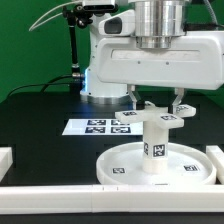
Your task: Assemble round table
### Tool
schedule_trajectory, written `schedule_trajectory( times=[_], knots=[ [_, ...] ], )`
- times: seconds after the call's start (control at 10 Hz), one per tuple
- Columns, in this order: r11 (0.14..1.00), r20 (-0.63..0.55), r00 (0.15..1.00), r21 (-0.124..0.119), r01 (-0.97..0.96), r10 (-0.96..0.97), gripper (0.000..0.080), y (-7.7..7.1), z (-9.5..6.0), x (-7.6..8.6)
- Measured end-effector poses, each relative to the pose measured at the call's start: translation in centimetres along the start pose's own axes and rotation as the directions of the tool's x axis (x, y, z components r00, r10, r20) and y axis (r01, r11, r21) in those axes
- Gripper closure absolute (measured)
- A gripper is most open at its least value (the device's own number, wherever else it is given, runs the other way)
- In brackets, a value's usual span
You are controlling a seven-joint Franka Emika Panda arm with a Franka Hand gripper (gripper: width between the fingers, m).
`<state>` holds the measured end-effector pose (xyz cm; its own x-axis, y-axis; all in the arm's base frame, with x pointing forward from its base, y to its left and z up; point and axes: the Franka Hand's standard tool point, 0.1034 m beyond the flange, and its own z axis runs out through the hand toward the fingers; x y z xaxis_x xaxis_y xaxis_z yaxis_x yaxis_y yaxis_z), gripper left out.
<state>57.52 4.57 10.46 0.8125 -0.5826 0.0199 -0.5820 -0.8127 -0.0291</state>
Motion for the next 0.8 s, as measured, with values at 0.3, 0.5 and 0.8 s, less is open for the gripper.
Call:
schedule_trajectory(
  times=[0.3, 0.5, 0.8],
  knots=[
    [0.915, -0.012, 0.915, 0.025, -0.403, 0.403, 0.0363, 0.00, -0.07, -0.32],
    [0.812, -0.003, 0.813, 0.038, -0.582, 0.583, 0.0363, 0.04, -0.07, -0.29],
    [0.792, 0.012, 0.793, 0.040, -0.609, 0.609, 0.0272, -0.12, -0.01, -0.46]
  ],
)
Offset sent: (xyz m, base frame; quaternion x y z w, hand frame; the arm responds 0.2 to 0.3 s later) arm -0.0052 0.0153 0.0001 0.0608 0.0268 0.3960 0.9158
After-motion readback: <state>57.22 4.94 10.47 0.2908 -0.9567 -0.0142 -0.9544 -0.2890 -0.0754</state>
